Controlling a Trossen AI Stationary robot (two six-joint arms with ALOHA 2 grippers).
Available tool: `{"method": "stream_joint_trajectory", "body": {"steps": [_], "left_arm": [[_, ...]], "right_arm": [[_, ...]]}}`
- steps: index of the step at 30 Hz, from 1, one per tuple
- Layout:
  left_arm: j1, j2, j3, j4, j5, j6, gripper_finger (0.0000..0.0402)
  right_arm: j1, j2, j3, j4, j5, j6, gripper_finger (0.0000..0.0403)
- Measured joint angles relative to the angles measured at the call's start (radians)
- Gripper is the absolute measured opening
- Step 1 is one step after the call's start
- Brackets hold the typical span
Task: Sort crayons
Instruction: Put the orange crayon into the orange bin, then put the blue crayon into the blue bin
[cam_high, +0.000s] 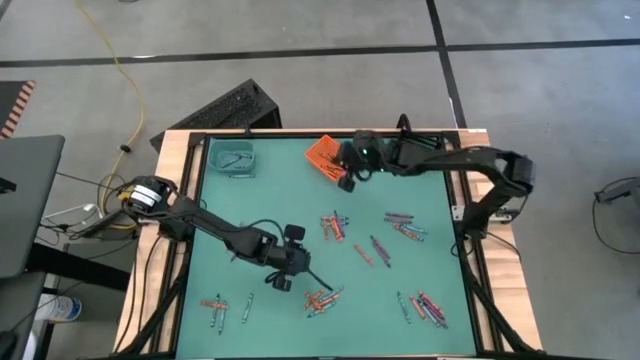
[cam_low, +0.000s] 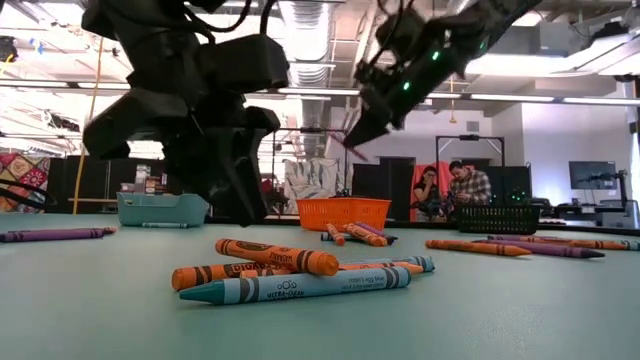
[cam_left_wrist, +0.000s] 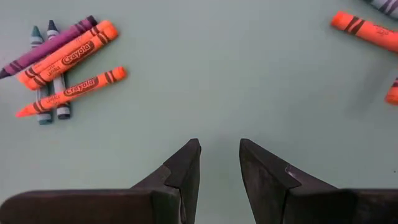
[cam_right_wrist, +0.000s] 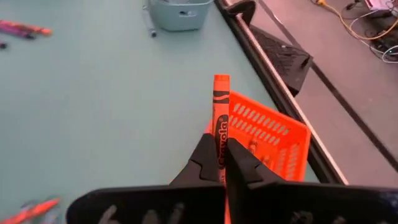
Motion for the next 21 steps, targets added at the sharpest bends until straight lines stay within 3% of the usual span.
{"method": "stream_joint_trajectory", "body": {"steps": [11,21], "left_arm": [[-0.023,0.0,0.0,0.006,-0.004,-0.019,0.0103],[-0.023,0.0,0.0,0.003,-0.001,-0.018,0.0103]], "right_arm": [[-0.133,0.2,0.051,0.068,-0.175,0.089,0.0031],[-0.157,0.208,0.063,0.058,-0.146,0.099,0.0127]]}}
